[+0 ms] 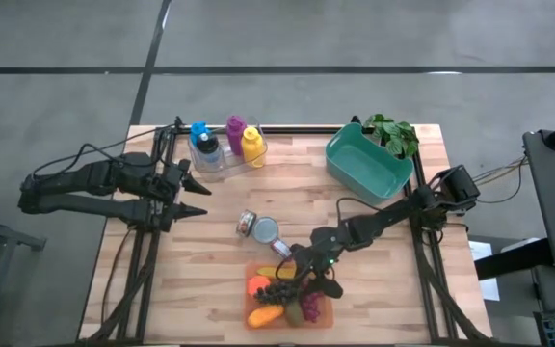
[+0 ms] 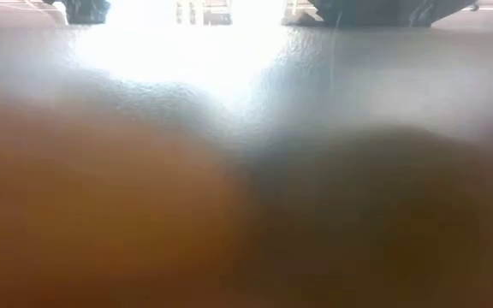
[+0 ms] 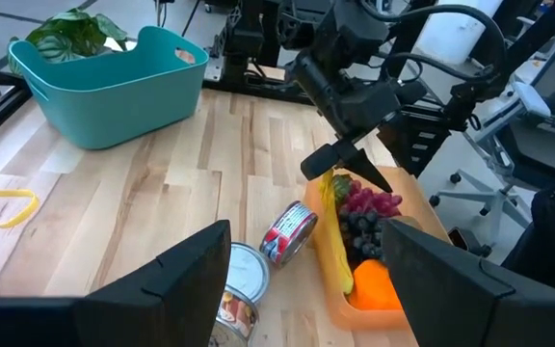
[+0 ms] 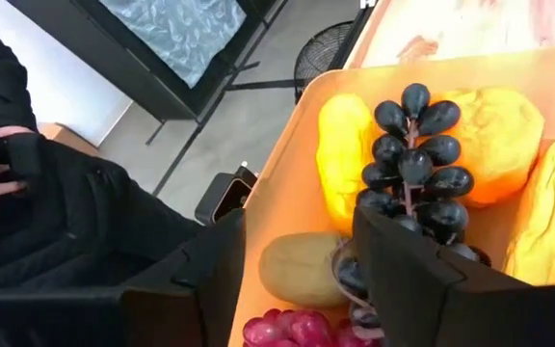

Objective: Pick & Place Food Item
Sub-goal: Put the red tuna can into the green bin

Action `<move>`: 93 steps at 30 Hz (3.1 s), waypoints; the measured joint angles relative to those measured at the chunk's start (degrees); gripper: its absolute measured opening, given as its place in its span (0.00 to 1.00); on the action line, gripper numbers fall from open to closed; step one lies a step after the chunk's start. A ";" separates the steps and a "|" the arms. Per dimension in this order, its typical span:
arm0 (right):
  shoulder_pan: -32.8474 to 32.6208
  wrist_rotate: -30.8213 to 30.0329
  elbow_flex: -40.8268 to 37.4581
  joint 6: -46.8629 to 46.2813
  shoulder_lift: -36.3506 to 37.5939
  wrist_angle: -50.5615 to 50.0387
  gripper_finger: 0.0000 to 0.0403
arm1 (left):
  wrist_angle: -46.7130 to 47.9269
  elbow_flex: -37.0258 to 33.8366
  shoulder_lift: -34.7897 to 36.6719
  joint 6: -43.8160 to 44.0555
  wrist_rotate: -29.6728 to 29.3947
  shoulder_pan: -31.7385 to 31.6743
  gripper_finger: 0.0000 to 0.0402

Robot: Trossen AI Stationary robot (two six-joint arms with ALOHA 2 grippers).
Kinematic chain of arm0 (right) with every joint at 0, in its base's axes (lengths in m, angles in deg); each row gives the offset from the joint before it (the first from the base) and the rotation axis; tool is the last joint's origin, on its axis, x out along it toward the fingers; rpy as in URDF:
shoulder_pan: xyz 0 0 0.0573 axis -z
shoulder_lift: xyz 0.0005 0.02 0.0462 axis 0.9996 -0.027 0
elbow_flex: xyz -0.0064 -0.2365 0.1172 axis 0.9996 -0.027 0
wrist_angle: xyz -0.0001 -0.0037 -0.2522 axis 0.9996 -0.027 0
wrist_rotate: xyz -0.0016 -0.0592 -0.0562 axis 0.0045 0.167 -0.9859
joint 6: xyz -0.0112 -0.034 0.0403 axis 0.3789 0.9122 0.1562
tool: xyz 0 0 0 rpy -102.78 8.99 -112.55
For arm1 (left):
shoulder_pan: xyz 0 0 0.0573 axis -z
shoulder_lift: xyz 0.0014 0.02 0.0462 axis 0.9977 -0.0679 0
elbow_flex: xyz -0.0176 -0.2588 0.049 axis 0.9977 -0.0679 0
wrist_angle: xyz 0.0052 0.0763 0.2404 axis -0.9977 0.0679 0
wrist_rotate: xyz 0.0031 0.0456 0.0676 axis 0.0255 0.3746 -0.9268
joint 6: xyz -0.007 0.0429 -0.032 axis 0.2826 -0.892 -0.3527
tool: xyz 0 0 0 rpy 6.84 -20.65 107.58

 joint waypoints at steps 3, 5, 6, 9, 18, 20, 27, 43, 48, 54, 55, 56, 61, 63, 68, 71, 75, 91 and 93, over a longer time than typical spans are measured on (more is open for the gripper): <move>0.00 0.00 0.00 -0.10 0.00 0.04 0.49 | 0.02 0.00 -0.02 0.00 0.00 -0.02 0.69; 0.00 -0.01 -0.02 -0.07 0.00 0.02 0.50 | 0.04 0.01 -0.02 -0.01 -0.01 0.00 0.69; 0.00 -0.02 -0.02 0.14 0.00 0.04 0.50 | 0.10 0.00 -0.02 0.00 -0.01 -0.01 0.69; 0.01 -0.25 -0.07 0.19 0.79 -0.11 0.50 | 0.33 0.00 -0.02 0.00 0.00 0.00 0.69; 2.32 -12.85 0.07 -2.02 6.77 -4.63 0.50 | 0.42 0.00 0.00 0.00 -0.02 -0.02 0.69; 2.61 -19.42 0.11 -4.17 8.63 -7.65 0.50 | 0.50 0.00 -0.02 0.00 -0.02 -0.02 0.69; 2.69 -39.30 0.07 -13.09 14.37 -17.57 0.50 | 0.87 0.00 -0.02 0.00 0.00 0.01 0.69; 3.01 -46.75 0.63 -20.81 9.93 -22.68 0.69 | 1.08 0.01 -0.01 0.00 -0.02 -0.02 0.69; 2.89 -46.73 3.91 -22.95 4.99 -23.30 0.70 | 1.07 0.00 -0.01 0.00 -0.01 0.01 0.69; 2.48 -46.71 11.81 -23.26 -0.28 -32.09 0.70 | 1.07 0.00 0.00 0.00 -0.02 -0.02 0.69; 2.30 -46.69 13.26 -23.28 -1.12 -34.50 0.70 | 1.09 0.00 -0.02 0.00 -0.01 0.01 0.69; 2.13 -46.70 14.75 -23.33 -1.91 -37.03 0.70 | 1.07 0.00 0.00 0.00 -0.02 -0.01 0.69; 0.97 -46.68 20.48 -23.60 -5.60 -43.20 0.70 | 1.07 0.00 -0.02 0.00 -0.01 0.00 0.69; 0.47 -46.60 22.07 -23.66 -6.36 -44.70 0.70 | 1.07 0.00 -0.02 0.00 -0.02 0.01 0.69; 0.22 -46.63 23.69 -24.72 -8.15 -46.17 0.70 | 1.08 0.02 0.02 -0.02 -0.02 -0.02 0.69; 0.24 -46.54 23.94 -25.54 -9.50 -45.90 0.70 | 1.29 0.02 0.02 0.00 -0.02 0.01 0.69; 0.28 -46.25 24.04 -25.87 -11.74 -45.79 0.70 | 1.41 0.00 0.00 0.00 -0.01 -0.01 0.69; 1.74 -46.14 23.98 -26.36 -13.35 -44.84 0.54 | 1.49 0.00 -0.02 0.00 -0.02 -0.02 0.69; 1.91 -45.64 23.98 -26.33 -13.42 -44.79 0.47 | 1.49 0.01 -0.02 0.00 -0.01 -0.02 0.69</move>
